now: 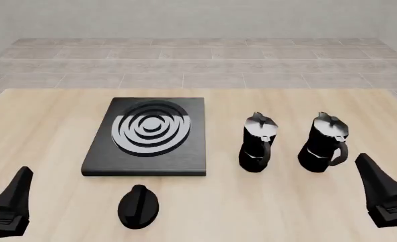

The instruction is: Put both moka pots on the stove.

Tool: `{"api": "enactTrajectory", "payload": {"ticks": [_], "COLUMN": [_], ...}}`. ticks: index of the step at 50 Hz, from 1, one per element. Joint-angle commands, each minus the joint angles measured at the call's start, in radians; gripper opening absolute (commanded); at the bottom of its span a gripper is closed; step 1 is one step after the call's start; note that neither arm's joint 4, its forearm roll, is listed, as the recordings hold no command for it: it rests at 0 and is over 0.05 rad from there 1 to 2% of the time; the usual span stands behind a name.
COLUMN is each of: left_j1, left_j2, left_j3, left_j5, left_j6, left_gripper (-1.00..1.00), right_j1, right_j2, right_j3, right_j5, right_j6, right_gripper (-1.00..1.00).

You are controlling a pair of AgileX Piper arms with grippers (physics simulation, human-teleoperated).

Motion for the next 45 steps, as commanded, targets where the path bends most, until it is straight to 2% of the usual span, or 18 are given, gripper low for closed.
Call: {"api": "enactTrajectory", "payload": {"ticks": [1,5,12,20,22,23,25,33,44,45], "left_j1": [0.0,0.002,0.004,0.005,0.004,0.004,0.006,0.007,0.01,0.011], "left_j2": [-0.008,-0.01,-0.007,-0.007,-0.004,-0.004,-0.009,0.0,-0.01,-0.01], "left_j3": [0.001,0.001,0.0,0.001,0.0,0.0,0.001,0.0,-0.001,0.0], "left_j5": [0.005,0.004,0.002,0.003,0.0,0.001,0.004,-0.004,0.003,0.003], "left_j6": [0.011,0.011,0.009,0.007,0.008,0.009,0.008,0.002,-0.005,-0.008], "left_gripper": [1.0,1.0,1.0,1.0,1.0,1.0,1.0,1.0,1.0,1.0], "right_j1": [0.099,0.124,0.15,0.182,0.187,0.19,0.192,0.207,0.2,0.201], "right_j2": [0.156,0.229,0.344,0.517,0.528,0.577,0.602,0.708,0.803,0.831], "right_j3": [-0.092,-0.094,-0.12,-0.206,-0.211,-0.233,-0.254,-0.334,-0.376,-0.385], "right_j5": [-0.022,-0.067,-0.106,-0.075,-0.076,-0.061,-0.043,-0.006,-0.019,-0.016], "right_j6": [-0.032,-0.05,-0.036,0.003,-0.007,0.012,0.006,0.044,0.053,0.076], "right_gripper": [1.0,1.0,1.0,1.0,1.0,1.0,1.0,1.0,1.0,1.0]}}
